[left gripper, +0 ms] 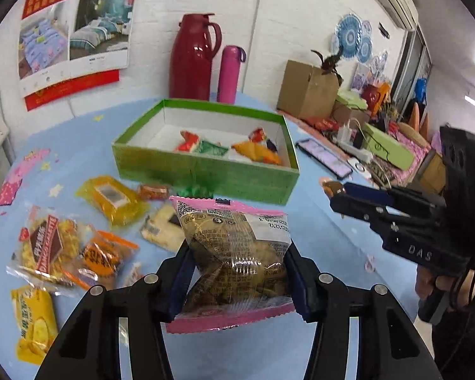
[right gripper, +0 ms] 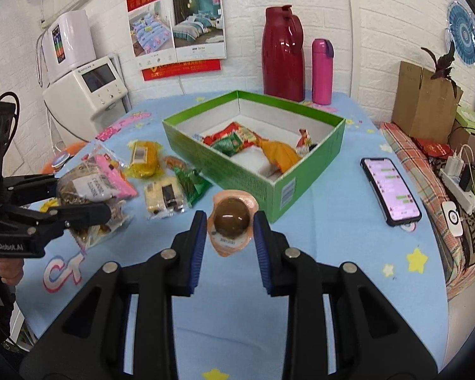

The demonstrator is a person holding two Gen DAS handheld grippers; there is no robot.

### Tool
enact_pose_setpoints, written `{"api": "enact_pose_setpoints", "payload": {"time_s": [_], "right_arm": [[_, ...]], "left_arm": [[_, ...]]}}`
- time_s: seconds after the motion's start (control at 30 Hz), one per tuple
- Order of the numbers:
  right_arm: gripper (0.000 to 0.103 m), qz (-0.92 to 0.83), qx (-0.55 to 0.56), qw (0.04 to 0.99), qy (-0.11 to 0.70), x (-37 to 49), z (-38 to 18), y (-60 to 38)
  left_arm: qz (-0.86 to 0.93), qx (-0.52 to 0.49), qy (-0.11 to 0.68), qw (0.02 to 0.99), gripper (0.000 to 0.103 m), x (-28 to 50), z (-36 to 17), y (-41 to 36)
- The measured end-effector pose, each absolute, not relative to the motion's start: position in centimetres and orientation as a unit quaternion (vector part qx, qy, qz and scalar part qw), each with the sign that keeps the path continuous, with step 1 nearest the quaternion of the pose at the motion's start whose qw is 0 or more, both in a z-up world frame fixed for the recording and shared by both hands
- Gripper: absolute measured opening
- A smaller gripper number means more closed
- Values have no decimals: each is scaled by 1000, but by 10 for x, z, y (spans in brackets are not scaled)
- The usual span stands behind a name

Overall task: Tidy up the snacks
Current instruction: 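Carry the chocolate and pink-edged bag over the green box and open both tools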

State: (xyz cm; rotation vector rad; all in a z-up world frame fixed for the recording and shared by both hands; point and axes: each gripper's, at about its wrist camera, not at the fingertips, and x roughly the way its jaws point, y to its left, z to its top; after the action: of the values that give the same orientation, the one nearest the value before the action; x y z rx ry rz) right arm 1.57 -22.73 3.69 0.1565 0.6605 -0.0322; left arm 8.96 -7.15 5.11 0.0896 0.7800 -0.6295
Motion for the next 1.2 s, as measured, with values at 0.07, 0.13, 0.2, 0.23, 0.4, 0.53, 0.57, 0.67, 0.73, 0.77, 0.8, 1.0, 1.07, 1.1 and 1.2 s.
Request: {"api": "enact_pose_setpoints", "payload": {"time_s": [0.07, 0.13, 0.2, 0.23, 0.4, 0.53, 0.57, 0.67, 0.73, 0.77, 0.8, 1.0, 1.07, 1.1, 1.2], "right_arm": [[32, -18, 76, 948, 309, 23, 47, -232], [32, -21, 81, 951, 297, 34, 54, -237], [32, -22, 88, 953, 288, 44, 58, -244], [32, -23, 92, 954, 285, 49, 59, -248], [33, -32, 108, 953, 283, 81, 55, -268], [33, -38, 121, 948, 293, 106, 43, -281], [33, -40, 122, 947, 296, 112, 40, -283], [33, -43, 129, 943, 305, 127, 29, -292], [33, -45, 133, 941, 309, 135, 24, -296], [33, -45, 133, 940, 310, 139, 22, -297], [35, -46, 133, 940, 311, 143, 20, -298], [87, -43, 106, 947, 302, 146, 12, -293], [87, -41, 102, 946, 303, 145, 13, -291], [87, -42, 100, 947, 303, 144, 15, -290], [90, -44, 100, 949, 297, 136, 21, -286]], "left_arm": [[-288, 31, 357, 888, 54, 105, 65, -76], [-275, 17, 353, 894, 54, 123, 74, -81], [-262, 10, 352, 899, 54, 143, 79, -87], [-253, 10, 350, 902, 54, 152, 79, -91], [-221, 14, 348, 911, 54, 193, 73, -109], [-204, 10, 369, 906, 54, 228, 58, -120], [-201, 13, 374, 905, 54, 235, 53, -123], [-193, 22, 386, 902, 54, 253, 41, -131], [-189, 26, 391, 900, 54, 261, 35, -135], [-188, 27, 393, 900, 54, 265, 32, -136], [-188, 29, 395, 899, 55, 268, 30, -138], [-157, 47, 364, 917, 97, 265, 31, -138], [-150, 46, 346, 925, 99, 257, 36, -133], [-150, 46, 343, 926, 99, 254, 38, -131], [-146, 44, 335, 930, 99, 243, 45, -125]]}}
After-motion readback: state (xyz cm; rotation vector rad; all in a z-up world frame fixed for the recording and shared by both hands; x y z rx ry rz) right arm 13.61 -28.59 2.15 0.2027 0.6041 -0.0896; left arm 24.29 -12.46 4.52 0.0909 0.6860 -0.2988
